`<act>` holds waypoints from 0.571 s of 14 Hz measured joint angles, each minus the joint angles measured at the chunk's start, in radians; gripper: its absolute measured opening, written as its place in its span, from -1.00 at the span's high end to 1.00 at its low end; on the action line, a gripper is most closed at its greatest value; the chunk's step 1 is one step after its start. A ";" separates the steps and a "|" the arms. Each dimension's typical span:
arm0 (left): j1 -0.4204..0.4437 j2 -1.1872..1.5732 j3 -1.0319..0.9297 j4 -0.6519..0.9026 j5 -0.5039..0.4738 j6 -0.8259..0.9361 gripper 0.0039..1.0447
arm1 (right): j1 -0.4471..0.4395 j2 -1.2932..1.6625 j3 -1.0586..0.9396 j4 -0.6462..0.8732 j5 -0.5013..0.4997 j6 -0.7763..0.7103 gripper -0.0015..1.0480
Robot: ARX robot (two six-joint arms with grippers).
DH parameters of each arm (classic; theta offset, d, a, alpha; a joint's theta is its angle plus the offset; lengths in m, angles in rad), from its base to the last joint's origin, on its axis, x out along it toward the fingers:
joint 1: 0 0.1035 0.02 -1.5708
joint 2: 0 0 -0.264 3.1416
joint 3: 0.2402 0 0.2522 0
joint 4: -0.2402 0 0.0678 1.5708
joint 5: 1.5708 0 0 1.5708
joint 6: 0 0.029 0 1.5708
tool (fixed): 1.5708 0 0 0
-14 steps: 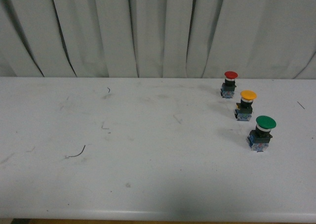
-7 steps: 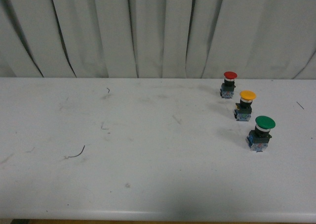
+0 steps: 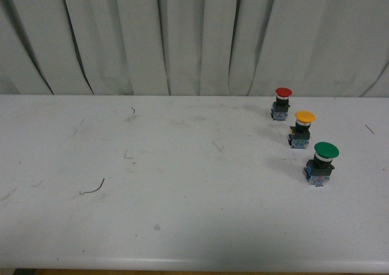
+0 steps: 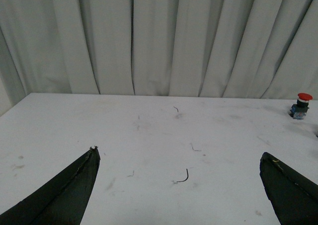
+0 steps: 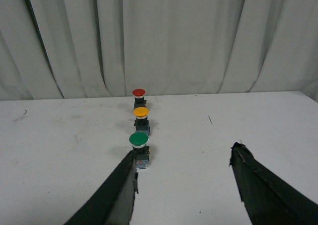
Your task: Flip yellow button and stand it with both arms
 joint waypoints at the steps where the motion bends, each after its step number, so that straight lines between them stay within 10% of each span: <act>1: 0.000 0.000 0.000 0.000 0.000 0.000 -0.88 | 0.000 0.000 0.000 0.000 0.000 0.000 -0.40; 3: 0.000 0.000 0.000 0.000 0.000 0.000 -0.88 | 0.000 0.000 0.000 0.000 0.000 0.000 -0.90; 8: 0.000 0.000 0.000 0.000 0.000 0.000 -0.88 | 0.000 0.000 0.000 0.000 0.000 0.000 -0.88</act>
